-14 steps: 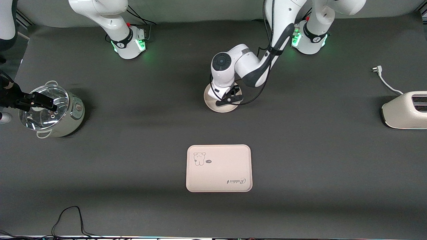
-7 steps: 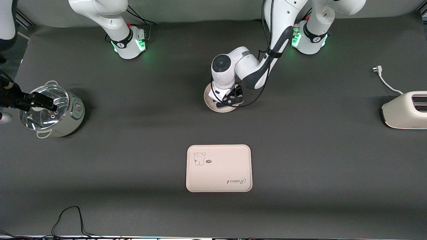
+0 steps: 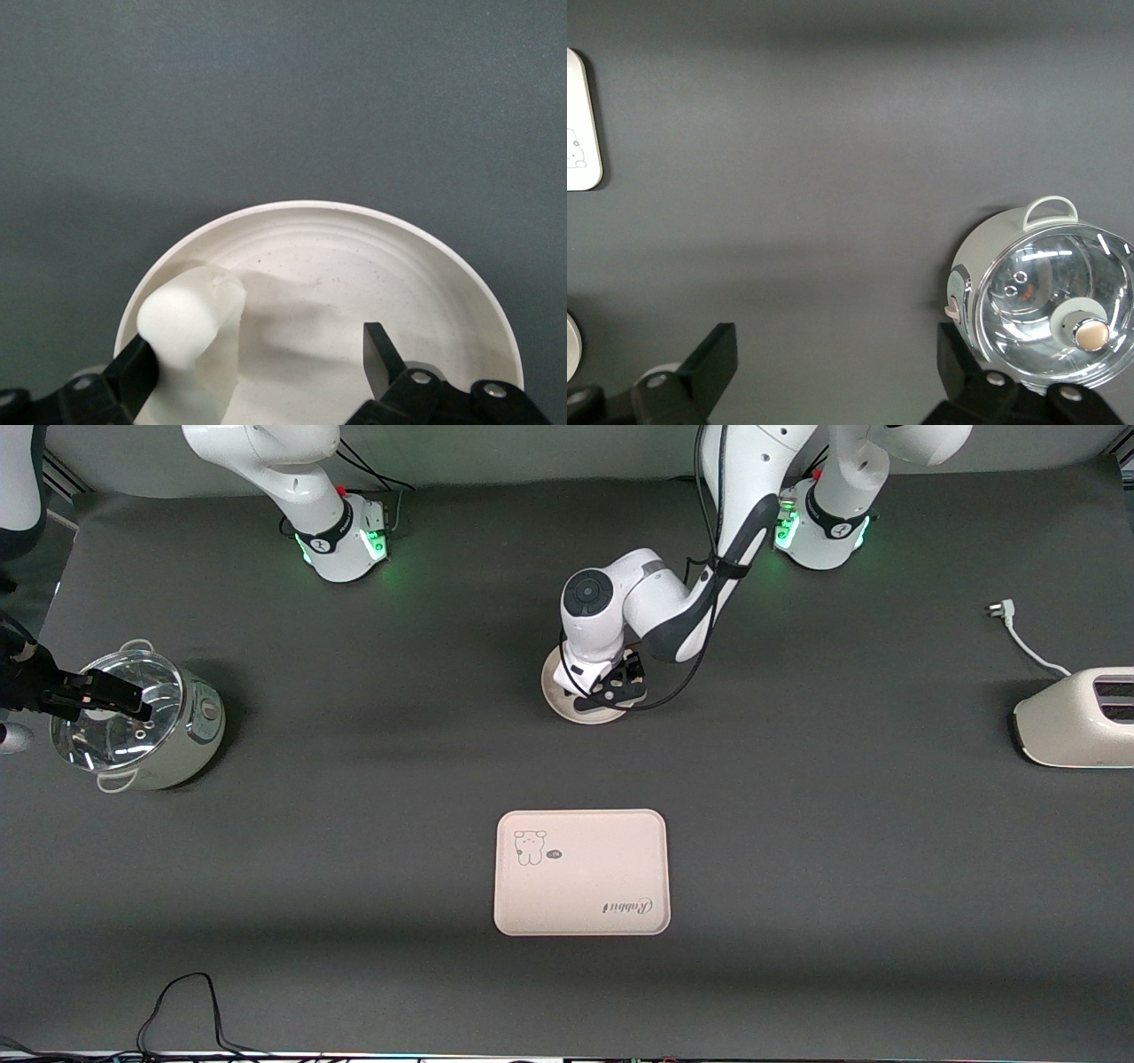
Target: Place bun in plate and plate on tray
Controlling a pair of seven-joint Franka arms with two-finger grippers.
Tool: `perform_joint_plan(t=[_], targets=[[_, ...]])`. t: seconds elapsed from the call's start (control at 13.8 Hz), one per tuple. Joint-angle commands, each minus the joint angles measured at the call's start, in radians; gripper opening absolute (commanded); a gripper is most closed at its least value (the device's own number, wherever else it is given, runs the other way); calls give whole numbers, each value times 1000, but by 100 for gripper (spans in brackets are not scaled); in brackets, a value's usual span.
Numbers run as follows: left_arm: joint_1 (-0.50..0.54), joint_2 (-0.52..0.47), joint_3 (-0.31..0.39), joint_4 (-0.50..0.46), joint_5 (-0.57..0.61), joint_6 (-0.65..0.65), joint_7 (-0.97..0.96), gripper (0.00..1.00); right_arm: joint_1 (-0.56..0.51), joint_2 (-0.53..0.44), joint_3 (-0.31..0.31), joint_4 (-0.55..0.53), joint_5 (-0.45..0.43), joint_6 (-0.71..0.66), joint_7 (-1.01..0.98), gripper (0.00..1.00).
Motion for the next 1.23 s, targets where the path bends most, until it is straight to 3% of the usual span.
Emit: perform_joint_plan(t=[0.0,0.58,0.87,1.16], targets=[[-17,-14,10,-6,16,6,-26,100,0,-10,0,-2,12,-6,3,100],[31,-57,13,22,18,-32,35,100,0,-10,1,-4,12,-6,3,100],[162,-184,12,95,18,-268,273,100,21,-18,4,-7,12,-10,14,100],[337,-284,12,268,10,-567,559,100,128,-33,4,-19,14,-21,41,100]])
